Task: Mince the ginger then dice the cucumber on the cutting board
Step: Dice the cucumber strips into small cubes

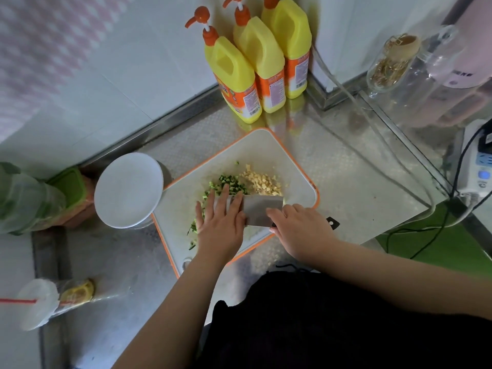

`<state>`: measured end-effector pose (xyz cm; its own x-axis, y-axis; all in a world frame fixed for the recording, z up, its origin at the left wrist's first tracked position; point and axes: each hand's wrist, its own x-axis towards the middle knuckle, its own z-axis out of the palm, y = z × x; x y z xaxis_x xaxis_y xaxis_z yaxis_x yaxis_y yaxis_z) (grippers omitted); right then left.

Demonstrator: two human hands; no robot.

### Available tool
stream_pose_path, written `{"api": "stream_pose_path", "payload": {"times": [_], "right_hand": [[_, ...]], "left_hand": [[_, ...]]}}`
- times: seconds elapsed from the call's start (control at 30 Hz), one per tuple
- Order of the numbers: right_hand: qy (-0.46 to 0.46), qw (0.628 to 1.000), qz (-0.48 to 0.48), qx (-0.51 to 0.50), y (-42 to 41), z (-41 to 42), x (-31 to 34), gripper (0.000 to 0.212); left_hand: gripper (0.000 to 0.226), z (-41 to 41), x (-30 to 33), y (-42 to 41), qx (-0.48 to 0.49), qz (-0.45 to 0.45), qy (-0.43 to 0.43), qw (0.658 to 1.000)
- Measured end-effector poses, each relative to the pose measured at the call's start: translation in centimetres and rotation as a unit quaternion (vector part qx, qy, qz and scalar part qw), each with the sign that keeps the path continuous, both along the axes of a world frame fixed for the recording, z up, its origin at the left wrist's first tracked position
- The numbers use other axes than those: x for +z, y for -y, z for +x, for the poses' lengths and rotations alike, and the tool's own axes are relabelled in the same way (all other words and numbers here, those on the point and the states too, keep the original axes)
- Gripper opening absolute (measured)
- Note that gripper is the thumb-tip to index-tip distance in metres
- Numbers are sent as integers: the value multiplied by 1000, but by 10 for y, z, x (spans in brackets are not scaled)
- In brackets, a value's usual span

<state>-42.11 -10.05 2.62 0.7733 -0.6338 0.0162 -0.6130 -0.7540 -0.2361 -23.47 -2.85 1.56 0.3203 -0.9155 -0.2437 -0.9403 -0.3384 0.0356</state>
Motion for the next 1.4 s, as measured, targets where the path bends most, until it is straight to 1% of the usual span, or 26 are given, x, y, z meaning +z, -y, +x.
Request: {"api": "stream_pose_path", "payload": {"times": [0.03,0.1,0.17,0.27,0.33,0.4,0.43,0.57,0.67,0.77,0.93,1.03,1.1,1.2,1.4], "right_hand": [[-3,1000,7,4,0,0,1,28],[-3,999,34,7,-2,-4,6,26],[-6,996,84,-6,-2,-9,12,26],[-6,981,182,-68,-4,-14,17,30],[25,955,267,-130,-4,-14,17,29],[68,915,356,-177,0,-10,13,26],[81,899,386,-190,1,-7,9,24],[115,856,454,-220,2,8,-10,17],[112,847,471,-222,-1,19,-20,16],[105,857,459,-210,-1,27,-20,15],[101,864,446,-213,-4,36,-24,22],[89,861,449,-223,-7,40,-27,25],[84,859,454,-221,-9,42,-25,28],[101,843,480,-222,-9,49,-18,35],[70,863,463,-188,-19,72,-19,33]], "left_hand": [[63,6,-2,-3,37,6,-6,999],[57,17,-4,-5,113,19,-26,993],[51,26,-5,-3,173,13,-46,984],[47,35,-2,6,248,-58,-86,963],[45,37,0,14,275,-102,-107,950],[43,35,0,17,265,-117,-114,950],[42,33,-1,17,247,-122,-114,955],[37,25,-12,13,172,-144,-113,968],[35,23,-20,7,157,-147,-121,969],[34,24,-25,-1,157,-158,-126,967],[36,26,-31,-13,165,-161,-127,965],[40,24,-33,-16,168,-191,-121,959],[38,25,-33,-17,168,-199,-124,957],[37,27,-33,-17,172,-197,-129,957],[36,37,-32,-18,199,-205,-128,950]]}}
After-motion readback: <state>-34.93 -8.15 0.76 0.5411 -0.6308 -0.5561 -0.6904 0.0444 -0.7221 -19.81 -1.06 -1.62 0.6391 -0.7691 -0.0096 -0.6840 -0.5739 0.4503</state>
